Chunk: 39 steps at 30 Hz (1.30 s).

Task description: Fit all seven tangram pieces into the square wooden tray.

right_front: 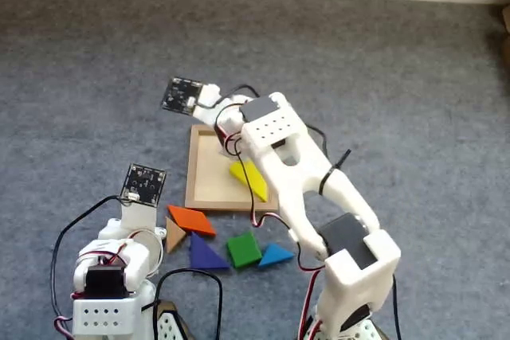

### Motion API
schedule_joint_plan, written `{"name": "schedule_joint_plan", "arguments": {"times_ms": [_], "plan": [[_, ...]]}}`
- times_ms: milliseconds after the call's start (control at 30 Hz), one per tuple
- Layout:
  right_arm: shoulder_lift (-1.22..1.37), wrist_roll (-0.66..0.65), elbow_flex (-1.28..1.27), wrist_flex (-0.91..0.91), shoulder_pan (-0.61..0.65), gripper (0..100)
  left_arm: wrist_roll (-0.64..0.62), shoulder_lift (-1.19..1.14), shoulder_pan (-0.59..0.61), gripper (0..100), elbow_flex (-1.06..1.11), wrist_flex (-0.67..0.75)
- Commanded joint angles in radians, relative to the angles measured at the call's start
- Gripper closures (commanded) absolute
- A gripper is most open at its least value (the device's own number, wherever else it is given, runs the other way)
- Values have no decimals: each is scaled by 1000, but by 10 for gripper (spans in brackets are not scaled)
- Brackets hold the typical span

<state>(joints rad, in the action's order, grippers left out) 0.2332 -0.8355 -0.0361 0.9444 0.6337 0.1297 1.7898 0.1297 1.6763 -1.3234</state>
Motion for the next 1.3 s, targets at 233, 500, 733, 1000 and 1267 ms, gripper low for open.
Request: {"name": "schedule_joint_plan", "arguments": {"times_ms": [233,500,733,1000,1267], "plan": [[179,-8,61,-166,59,760,-3,24,7,993,19,-3],[183,-12,54,-76,53,756,-3,24,7,993,19,-3],[182,-11,59,16,38,621,-3,24,7,993,19,-3],[111,-11,105,160,1,587,-3,24,7,993,19,-3],[-70,95,120,211,-22,753,-3,24,7,993,19,-3]]}}
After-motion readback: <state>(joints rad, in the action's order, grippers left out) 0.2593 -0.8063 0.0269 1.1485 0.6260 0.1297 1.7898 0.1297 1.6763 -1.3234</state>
